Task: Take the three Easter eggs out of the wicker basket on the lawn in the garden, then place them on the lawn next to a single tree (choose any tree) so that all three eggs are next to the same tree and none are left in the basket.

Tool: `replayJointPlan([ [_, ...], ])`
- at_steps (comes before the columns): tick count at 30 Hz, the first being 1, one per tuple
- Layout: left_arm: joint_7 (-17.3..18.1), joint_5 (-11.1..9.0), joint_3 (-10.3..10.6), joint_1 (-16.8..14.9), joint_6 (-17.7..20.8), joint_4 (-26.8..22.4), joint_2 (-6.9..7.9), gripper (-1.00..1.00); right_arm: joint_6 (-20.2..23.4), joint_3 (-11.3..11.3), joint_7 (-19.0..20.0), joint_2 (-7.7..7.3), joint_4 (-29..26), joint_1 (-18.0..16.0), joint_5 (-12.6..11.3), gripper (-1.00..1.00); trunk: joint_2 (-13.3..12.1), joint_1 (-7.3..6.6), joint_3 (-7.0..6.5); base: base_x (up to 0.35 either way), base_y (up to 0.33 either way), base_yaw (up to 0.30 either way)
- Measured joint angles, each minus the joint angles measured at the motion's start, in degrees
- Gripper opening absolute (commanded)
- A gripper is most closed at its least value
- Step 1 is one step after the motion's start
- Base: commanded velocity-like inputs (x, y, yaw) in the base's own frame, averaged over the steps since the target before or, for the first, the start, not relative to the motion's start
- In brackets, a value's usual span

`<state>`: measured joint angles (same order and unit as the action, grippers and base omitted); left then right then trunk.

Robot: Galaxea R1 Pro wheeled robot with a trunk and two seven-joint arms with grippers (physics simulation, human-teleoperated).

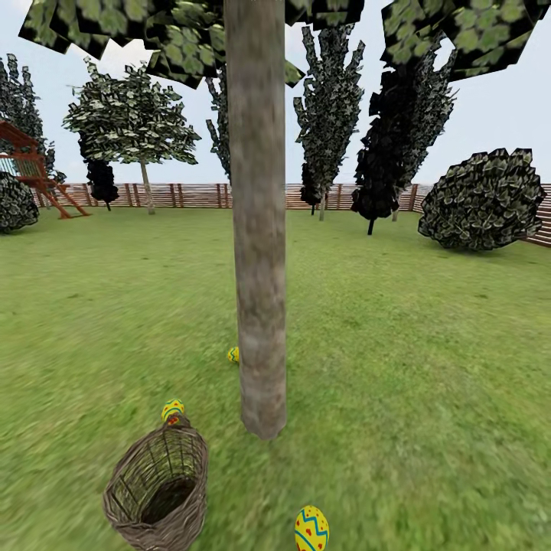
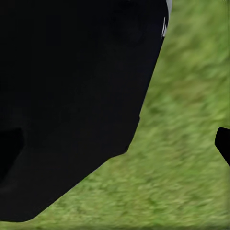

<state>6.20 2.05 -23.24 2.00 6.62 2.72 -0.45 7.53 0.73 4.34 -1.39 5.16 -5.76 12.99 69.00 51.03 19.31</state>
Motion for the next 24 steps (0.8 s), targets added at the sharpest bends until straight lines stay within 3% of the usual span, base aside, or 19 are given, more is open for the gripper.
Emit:
replayJointPlan([
  [7,0.1,0.1,0.2,0.0,-0.1,-0.2,0.31,1.0,-0.1,0.0,-0.1,-0.77,-0.1,0.0,0.2,1.0,0.0,0.0,0.0,0.0,0.0,0.0],
  [24,0.2,0.2,0.2,0.0,-0.1,-0.3,0.44,1.0,-0.2,0.2,-0.1,-0.84,-0.1,0.0,0.3,1.0,0.0,0.0,0.0,0.0,0.0,0.0],
])
